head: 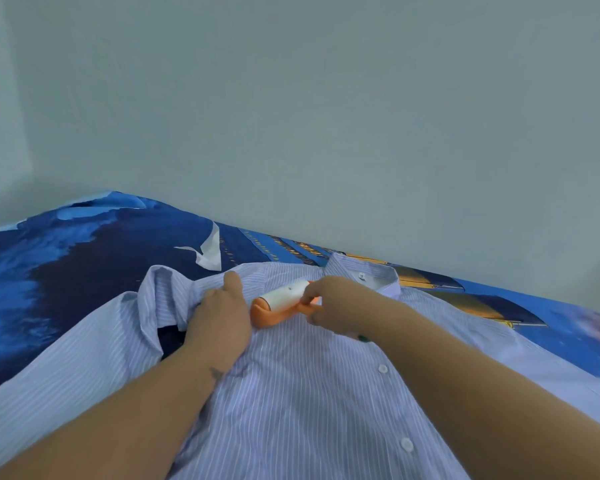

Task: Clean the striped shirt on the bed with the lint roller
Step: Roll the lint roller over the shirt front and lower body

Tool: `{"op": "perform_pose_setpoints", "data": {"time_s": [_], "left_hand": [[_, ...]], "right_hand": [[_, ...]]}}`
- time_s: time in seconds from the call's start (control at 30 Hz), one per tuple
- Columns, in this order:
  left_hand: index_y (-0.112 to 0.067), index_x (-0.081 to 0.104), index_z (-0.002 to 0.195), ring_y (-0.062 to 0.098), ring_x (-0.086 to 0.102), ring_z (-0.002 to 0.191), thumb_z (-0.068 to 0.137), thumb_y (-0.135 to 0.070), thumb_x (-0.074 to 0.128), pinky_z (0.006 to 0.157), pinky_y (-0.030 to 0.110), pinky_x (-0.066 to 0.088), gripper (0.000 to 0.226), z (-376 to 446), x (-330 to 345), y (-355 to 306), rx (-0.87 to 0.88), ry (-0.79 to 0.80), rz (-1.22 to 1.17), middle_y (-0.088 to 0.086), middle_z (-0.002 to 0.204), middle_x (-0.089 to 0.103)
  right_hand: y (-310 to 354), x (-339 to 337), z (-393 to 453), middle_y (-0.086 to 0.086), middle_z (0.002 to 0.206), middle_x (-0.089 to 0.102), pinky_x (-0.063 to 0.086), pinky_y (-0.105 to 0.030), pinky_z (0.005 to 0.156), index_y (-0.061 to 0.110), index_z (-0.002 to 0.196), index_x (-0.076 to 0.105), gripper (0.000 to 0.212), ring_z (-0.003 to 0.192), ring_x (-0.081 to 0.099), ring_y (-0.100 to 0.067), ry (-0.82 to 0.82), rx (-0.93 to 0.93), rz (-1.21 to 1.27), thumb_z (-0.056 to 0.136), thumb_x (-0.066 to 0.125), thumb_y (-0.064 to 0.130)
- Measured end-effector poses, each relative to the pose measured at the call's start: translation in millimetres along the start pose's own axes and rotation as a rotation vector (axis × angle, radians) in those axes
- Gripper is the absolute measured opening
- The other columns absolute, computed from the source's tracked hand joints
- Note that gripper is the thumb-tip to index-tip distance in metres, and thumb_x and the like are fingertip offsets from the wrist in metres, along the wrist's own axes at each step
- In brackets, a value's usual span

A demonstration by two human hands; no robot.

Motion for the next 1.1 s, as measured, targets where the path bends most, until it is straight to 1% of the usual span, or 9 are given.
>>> {"op": "perform_pose_setpoints", "data": {"time_s": [0.1, 0.23, 0.37, 0.5, 0.6, 0.7, 0.87, 0.97, 1.1], "left_hand": [[-0.012, 0.033, 0.114, 0.032, 0.057, 0.100, 0.088, -0.006, 0.043, 0.084, 0.041, 0.048, 0.028, 0, -3, -2, -0.014, -0.020, 0.007, 0.016, 0.111, 0.056], [-0.011, 0.032, 0.113, 0.032, 0.055, 0.102, 0.088, -0.006, 0.044, 0.087, 0.042, 0.047, 0.028, 1, -3, -2, -0.034, -0.013, -0.004, 0.017, 0.112, 0.055], [-0.009, 0.032, 0.117, 0.032, 0.055, 0.103, 0.088, -0.007, 0.045, 0.087, 0.041, 0.047, 0.032, 1, -3, -1, -0.047, 0.000, 0.004, 0.018, 0.113, 0.054], [-0.012, 0.037, 0.120, 0.029, 0.048, 0.111, 0.086, -0.003, 0.041, 0.090, 0.039, 0.045, 0.035, 3, 0, 0, -0.002, 0.036, 0.075, 0.011, 0.117, 0.053], [-0.020, 0.047, 0.118, 0.027, 0.043, 0.116, 0.086, -0.005, 0.039, 0.096, 0.038, 0.042, 0.035, 9, 4, 4, 0.067, 0.080, 0.164, 0.005, 0.124, 0.052], [-0.023, 0.048, 0.127, 0.028, 0.039, 0.123, 0.087, -0.007, 0.038, 0.102, 0.039, 0.041, 0.044, 9, 7, 6, 0.088, 0.124, 0.241, 0.004, 0.130, 0.047], [-0.015, 0.054, 0.117, 0.026, 0.043, 0.118, 0.088, -0.007, 0.033, 0.093, 0.041, 0.045, 0.036, 5, 2, -2, 0.115, 0.093, 0.368, 0.006, 0.121, 0.050], [-0.011, 0.055, 0.113, 0.027, 0.047, 0.114, 0.088, -0.009, 0.036, 0.091, 0.040, 0.047, 0.031, 8, -3, -7, 0.117, 0.155, 0.408, 0.007, 0.117, 0.050], [-0.008, 0.062, 0.110, 0.027, 0.058, 0.109, 0.089, -0.011, 0.040, 0.090, 0.038, 0.047, 0.030, 23, -16, -19, 0.041, 0.215, 0.370, 0.006, 0.099, 0.053]], "right_hand": [[14, -2, 19, -0.010, 0.119, 0.063, 0.040, -0.023, 0.068, 0.013, 0.123, 0.062, 0.030, 0.096, 0.062, -0.024, 0.002, -0.004, 0.029, 0.096, 0.051, 0.021], [21, -5, 29, -0.011, 0.122, 0.061, 0.038, -0.026, 0.074, 0.012, 0.126, 0.061, 0.033, 0.104, 0.061, -0.025, -0.001, -0.020, 0.054, 0.095, 0.054, 0.020], [9, -2, 17, -0.005, 0.105, 0.060, 0.037, -0.021, 0.063, 0.017, 0.126, 0.061, 0.033, 0.084, 0.055, -0.017, 0.006, -0.033, 0.091, 0.095, 0.054, 0.024], [-17, 5, -10, -0.001, 0.099, 0.059, 0.040, -0.023, 0.072, 0.024, 0.123, 0.062, 0.031, 0.079, 0.053, -0.014, 0.014, -0.017, 0.101, 0.094, 0.056, 0.031], [-38, 8, -41, 0.007, 0.086, 0.055, 0.038, -0.017, 0.060, 0.028, 0.122, 0.061, 0.029, 0.067, 0.052, -0.005, 0.039, 0.008, 0.117, 0.094, 0.054, 0.032], [-57, 10, -72, 0.005, 0.099, 0.063, 0.044, -0.019, 0.069, 0.035, 0.124, 0.060, 0.030, 0.076, 0.058, -0.009, 0.075, 0.034, 0.091, 0.095, 0.054, 0.035], [-84, 2, -122, 0.007, 0.098, 0.069, 0.050, -0.024, 0.077, 0.043, 0.114, 0.063, 0.023, 0.082, 0.065, -0.012, 0.132, 0.062, 0.056, 0.093, 0.053, 0.043], [-99, -11, -143, 0.008, 0.096, 0.070, 0.053, -0.024, 0.077, 0.047, 0.115, 0.061, 0.025, 0.070, 0.062, -0.005, 0.268, 0.099, 0.013, 0.091, 0.056, 0.039], [-114, -39, -151, 0.020, 0.093, 0.061, 0.046, -0.017, 0.069, 0.057, 0.119, 0.052, 0.045, 0.074, 0.058, -0.001, 0.377, 0.155, -0.123, 0.084, 0.064, 0.032]]}}
Point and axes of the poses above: each hand's wrist, its own z-axis towards the middle knuckle, its own x-axis out of the palm, y = z × x, the point moved 3 cm from there along z, towards the middle knuckle
